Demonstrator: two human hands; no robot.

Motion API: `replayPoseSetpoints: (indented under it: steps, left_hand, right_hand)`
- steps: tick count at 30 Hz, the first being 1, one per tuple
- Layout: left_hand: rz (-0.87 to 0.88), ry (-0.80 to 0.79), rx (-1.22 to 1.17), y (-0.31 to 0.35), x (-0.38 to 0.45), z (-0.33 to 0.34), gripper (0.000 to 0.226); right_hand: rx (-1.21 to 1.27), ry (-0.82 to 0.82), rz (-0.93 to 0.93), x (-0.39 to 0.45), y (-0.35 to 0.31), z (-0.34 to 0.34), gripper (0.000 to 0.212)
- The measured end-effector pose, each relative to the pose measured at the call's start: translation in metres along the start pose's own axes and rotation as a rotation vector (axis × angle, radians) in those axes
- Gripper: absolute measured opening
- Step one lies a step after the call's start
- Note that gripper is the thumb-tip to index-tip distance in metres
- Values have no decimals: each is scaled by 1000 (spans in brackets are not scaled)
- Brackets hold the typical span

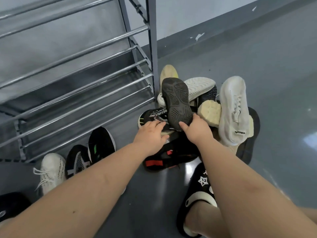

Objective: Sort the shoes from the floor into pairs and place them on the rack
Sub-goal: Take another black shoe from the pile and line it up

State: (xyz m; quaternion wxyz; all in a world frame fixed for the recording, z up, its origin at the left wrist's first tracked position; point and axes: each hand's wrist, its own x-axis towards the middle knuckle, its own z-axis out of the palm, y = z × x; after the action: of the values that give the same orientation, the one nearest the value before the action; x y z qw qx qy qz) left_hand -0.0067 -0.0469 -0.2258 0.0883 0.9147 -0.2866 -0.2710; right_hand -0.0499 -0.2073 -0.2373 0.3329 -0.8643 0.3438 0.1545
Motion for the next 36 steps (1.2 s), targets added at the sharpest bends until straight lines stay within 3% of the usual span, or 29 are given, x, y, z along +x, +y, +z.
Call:
replayPoseSetpoints:
  steps: [8, 12, 17, 21, 26, 30, 33, 36]
  left_hand:
    - [-257, -58, -382, 13, 35, 9, 54]
    - [-329, 1, -614, 13, 34, 11, 51]
    - [-360, 55, -874, 7, 15, 7, 41]
    - [-404, 90, -1158, 6, -4, 9, 31]
    - [-429, 134, -1291, 4, -26, -4, 27]
    - [-431, 98, -1406, -2, -51, -15, 19]
    - [-418, 90, -1405, -16, -72, -17, 45]
    - [-358, 92, -1373, -33, -101, -22, 38]
  right_hand:
    - [259, -64, 76, 18, 6, 6, 68]
    - [524, -84, 154, 16, 3, 8, 68]
    - [823, -280, 251, 2, -8, 9, 78]
    - [870, -391, 241, -18, -11, 5, 51]
    - [887, -427, 180, -46, -20, 4, 33]
    - [838, -442, 137, -71, -26, 6, 42]
    - [799, -445, 100, -94, -37, 13, 47]
    - [808, -440, 89, -113, -50, 22, 52]
